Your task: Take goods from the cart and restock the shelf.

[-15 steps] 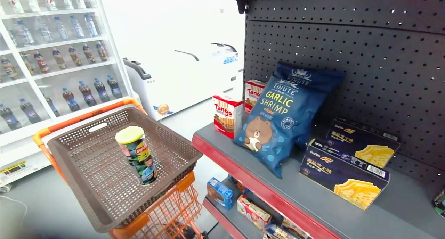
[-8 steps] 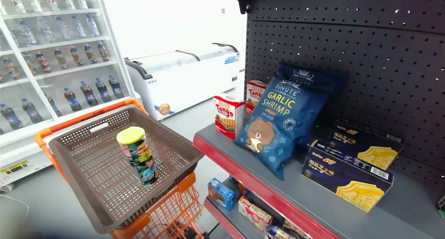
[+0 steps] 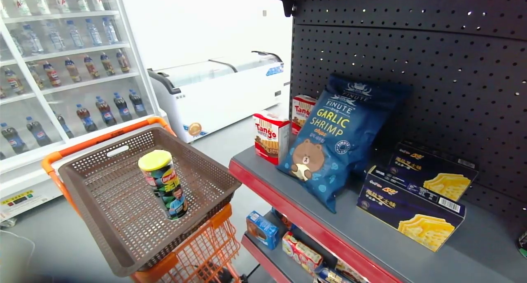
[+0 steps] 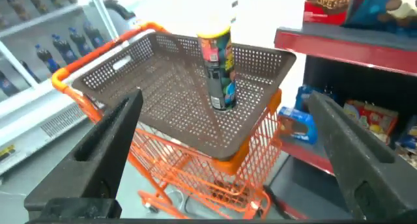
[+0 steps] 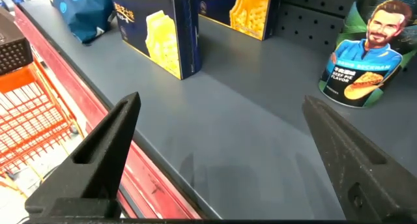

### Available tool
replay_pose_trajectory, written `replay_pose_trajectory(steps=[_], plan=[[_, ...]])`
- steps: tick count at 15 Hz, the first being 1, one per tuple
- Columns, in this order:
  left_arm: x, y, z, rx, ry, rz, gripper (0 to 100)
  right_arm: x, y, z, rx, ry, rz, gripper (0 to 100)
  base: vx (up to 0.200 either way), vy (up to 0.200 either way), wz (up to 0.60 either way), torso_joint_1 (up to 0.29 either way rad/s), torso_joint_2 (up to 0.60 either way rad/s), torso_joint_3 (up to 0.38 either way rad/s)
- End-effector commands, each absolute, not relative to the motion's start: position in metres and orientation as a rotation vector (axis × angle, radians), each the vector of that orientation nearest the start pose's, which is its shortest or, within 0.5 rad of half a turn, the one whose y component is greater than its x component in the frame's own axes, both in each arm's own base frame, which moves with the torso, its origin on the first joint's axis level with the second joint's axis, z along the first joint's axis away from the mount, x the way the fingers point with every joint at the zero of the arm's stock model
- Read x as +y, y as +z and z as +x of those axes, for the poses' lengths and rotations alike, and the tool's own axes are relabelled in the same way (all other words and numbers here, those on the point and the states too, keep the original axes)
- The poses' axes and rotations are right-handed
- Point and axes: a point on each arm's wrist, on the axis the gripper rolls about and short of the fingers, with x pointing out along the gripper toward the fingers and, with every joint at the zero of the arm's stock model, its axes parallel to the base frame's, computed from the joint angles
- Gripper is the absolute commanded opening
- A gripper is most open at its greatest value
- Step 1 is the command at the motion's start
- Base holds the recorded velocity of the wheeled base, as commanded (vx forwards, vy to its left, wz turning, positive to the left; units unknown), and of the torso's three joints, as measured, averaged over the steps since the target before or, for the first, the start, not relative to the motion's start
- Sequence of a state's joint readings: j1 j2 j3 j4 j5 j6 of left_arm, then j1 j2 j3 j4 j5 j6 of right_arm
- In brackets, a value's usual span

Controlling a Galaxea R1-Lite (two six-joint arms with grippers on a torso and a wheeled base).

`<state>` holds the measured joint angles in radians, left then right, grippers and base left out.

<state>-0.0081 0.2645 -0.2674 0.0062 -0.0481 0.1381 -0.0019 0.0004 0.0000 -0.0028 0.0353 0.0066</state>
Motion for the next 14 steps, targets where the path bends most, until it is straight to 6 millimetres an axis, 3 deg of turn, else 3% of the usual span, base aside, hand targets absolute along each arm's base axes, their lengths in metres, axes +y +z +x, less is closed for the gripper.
replay_pose_trajectory(steps=[1, 4, 6, 8, 14], plan=[[-0.005, 0.196, 0.065, 0.288, -0.067, 0.077, 100, 0.001, 0.076, -0.023, -0.003, 0.035, 0.008, 100, 0.000, 0.000, 0.00, 0.000, 0.00, 0.000], [-0.001, 0.208, 0.114, 0.401, -0.038, 0.015, 100, 0.001, 0.076, -0.023, -0.003, 0.035, 0.006, 100, 0.000, 0.000, 0.00, 0.000, 0.00, 0.000], [0.016, 0.201, 0.158, 0.519, -0.068, -0.012, 100, 0.001, 0.076, -0.023, -0.003, 0.035, 0.006, 100, 0.000, 0.000, 0.00, 0.000, 0.00, 0.000], [0.019, 0.193, 0.179, 0.550, -0.100, 0.018, 100, 0.001, 0.076, -0.023, -0.003, 0.034, 0.006, 100, 0.000, 0.000, 0.00, 0.000, 0.00, 0.000], [0.025, 0.131, 0.250, 0.571, -0.141, 0.051, 100, 0.001, 0.076, -0.023, -0.003, 0.035, 0.008, 100, 0.000, 0.000, 0.00, 0.000, 0.00, 0.000]])
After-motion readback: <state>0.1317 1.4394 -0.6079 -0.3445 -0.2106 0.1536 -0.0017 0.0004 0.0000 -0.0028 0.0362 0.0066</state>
